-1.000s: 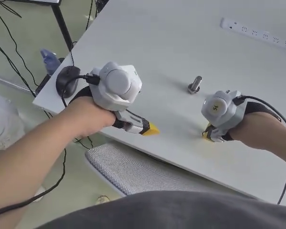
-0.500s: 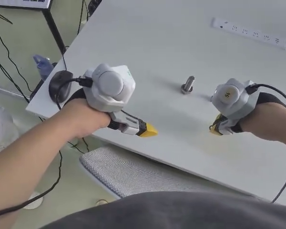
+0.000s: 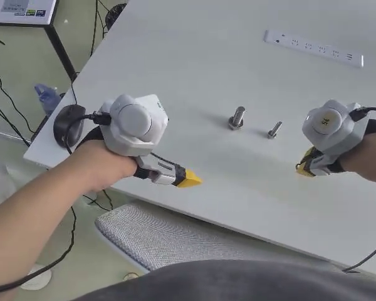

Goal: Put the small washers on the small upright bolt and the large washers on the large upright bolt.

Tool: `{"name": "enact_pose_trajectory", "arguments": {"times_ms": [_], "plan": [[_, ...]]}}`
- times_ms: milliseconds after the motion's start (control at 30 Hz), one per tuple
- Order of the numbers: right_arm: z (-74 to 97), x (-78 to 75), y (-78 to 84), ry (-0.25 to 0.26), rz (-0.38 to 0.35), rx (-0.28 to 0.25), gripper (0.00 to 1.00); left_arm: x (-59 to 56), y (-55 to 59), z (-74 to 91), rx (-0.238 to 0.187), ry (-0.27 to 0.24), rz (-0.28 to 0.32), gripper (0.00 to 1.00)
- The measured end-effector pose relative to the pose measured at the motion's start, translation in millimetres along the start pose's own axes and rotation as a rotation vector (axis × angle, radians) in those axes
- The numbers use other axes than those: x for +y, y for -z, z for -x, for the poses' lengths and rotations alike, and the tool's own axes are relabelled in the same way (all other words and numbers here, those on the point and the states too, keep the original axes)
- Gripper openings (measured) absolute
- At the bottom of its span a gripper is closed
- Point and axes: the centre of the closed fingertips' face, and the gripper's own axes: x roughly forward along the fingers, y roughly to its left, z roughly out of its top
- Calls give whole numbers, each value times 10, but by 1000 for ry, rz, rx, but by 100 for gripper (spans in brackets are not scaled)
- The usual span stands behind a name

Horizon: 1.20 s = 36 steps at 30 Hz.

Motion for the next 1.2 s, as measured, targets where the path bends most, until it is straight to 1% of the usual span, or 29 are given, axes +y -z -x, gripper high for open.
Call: {"name": "enact_pose_trajectory", "arguments": {"times_ms": [67,200,300,367,500,600,700,800,900,1067,1133,1200], "plan": [[23,-56,32,7,-4,6,12,-3,-17,-1,-6,6,5,92],[72,-185,36,12,-16,-3,12,19,-29,-11,-3,5,5,93],[107,-273,7,14,-34,-17,12,21,-26,-21,0,8,5,93],[120,-330,-7,23,-34,-17,12,22,-6,-31,12,9,3,92],[150,-429,-56,28,-43,-23,12,33,-12,-35,4,5,9,93],[175,-479,-108,33,-41,-29,12,54,-35,-28,-9,1,14,94],[204,-543,-197,36,-41,-41,12,80,-53,-27,-20,-6,12,95],[223,-601,-280,41,-28,-47,12,88,-41,-33,-14,-5,16,94],[242,-692,-373,44,-27,-55,12,94,-42,-40,-16,-7,21,95],[266,-772,-500,49,-9,-61,12,85,-36,-53,-17,-3,28,96],[246,-811,-523,43,-5,-68,12,79,-36,-60,-18,-1,32,97],[210,-801,-566,39,-2,-69,12,76,-32,-66,-16,0,34,97]]}}
